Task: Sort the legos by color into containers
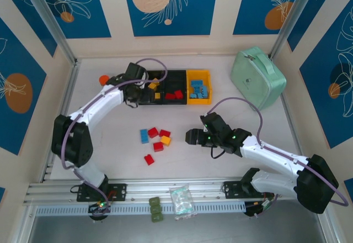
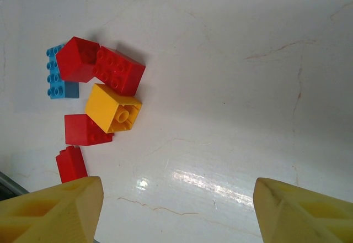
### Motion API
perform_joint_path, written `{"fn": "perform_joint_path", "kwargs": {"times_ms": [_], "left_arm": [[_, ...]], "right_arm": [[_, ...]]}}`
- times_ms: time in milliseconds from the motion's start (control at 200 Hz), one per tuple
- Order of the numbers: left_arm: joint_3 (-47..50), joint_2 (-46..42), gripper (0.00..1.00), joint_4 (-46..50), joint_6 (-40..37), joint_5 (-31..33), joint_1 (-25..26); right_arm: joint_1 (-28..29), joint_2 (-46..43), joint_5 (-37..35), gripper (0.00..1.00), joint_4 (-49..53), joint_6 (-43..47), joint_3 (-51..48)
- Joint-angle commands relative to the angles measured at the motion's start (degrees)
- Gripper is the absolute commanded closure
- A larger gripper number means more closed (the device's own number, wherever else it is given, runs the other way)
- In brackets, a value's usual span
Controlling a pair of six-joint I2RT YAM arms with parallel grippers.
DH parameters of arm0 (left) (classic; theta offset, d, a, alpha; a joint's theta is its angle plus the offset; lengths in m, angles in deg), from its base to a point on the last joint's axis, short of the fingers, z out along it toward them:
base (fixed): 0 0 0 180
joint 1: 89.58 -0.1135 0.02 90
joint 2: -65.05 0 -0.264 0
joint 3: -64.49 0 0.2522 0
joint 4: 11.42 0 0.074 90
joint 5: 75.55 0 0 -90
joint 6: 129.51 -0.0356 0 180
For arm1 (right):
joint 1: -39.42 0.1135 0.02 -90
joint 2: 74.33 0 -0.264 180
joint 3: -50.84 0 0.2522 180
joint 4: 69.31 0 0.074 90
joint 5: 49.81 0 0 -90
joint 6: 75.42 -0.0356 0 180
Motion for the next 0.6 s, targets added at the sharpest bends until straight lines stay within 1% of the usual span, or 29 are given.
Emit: {"fn": "perform_joint_path", "kwargs": {"times_ms": [0, 135, 200, 310, 405, 500, 595], "left_arm": [[5.19, -4.63, 0.44, -1.50, 1.81, -3.26, 0.83], [9.42, -6.89, 0.40, -0.31, 0.01, -5.50, 3.06], [10.83, -7.04, 0.38, 0.05, -2.61, -7.65, 4.42], [12.13, -6.00, 0.35, 1.77, -8.15, -8.50, 6.44], [10.89, -4.10, 0.33, 5.10, -11.89, -5.72, 7.85], [9.48, -2.30, 0.32, 7.74, -14.06, -2.00, 9.27], [8.70, -0.74, 0.31, 8.84, -16.74, -1.39, 10.47]], "right_arm": [[0.66, -1.26, 1.24, 0.28, 0.82, 1.21, 1.31], [0.87, -1.38, 1.02, 0.28, 0.70, 1.21, 1.14], [0.88, -1.38, 1.02, 0.28, 0.48, 1.05, 0.83], [0.88, -1.20, 1.15, 0.28, -0.17, 0.82, 0.26], [0.97, -1.04, 1.33, 0.28, -0.53, 0.66, -0.08], [0.93, -1.03, 1.33, 0.28, -0.62, 0.46, -0.23], [1.06, -1.28, 1.18, 0.28, -0.64, 0.29, -0.59]]}}
